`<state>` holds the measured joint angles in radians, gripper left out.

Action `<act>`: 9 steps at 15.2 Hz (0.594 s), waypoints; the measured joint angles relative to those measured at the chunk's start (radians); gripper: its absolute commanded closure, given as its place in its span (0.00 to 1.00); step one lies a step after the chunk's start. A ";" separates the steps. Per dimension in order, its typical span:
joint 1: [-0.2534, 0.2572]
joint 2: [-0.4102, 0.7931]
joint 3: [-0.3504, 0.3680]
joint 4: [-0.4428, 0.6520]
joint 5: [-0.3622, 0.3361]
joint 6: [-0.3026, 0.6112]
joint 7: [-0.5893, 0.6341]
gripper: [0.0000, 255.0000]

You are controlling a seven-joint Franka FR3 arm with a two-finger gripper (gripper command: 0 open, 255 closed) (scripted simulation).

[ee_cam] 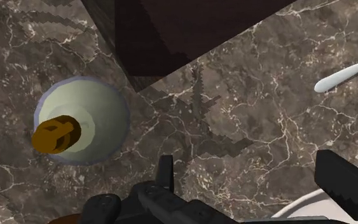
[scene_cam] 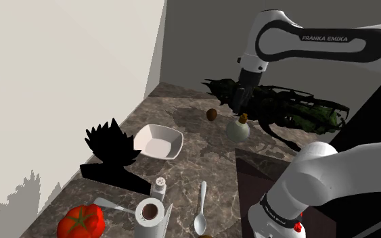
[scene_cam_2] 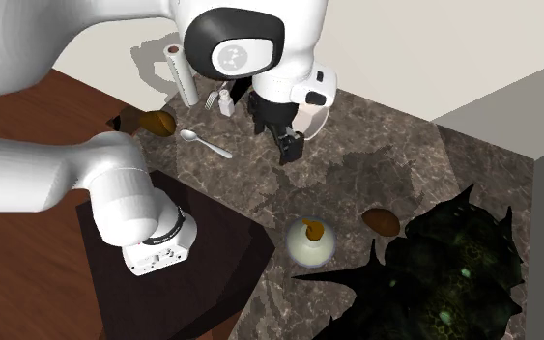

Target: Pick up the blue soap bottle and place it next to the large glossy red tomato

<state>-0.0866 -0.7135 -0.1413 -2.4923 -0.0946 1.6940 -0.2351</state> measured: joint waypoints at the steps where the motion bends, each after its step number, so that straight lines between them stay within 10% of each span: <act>1: -0.010 0.011 -0.015 -0.013 -0.013 0.026 -0.009 0.00; 9: -0.085 0.168 -0.144 -0.002 -0.105 0.191 -0.097 0.00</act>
<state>-0.1720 -0.5456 -0.2857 -2.4945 -0.1994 1.8851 -0.3321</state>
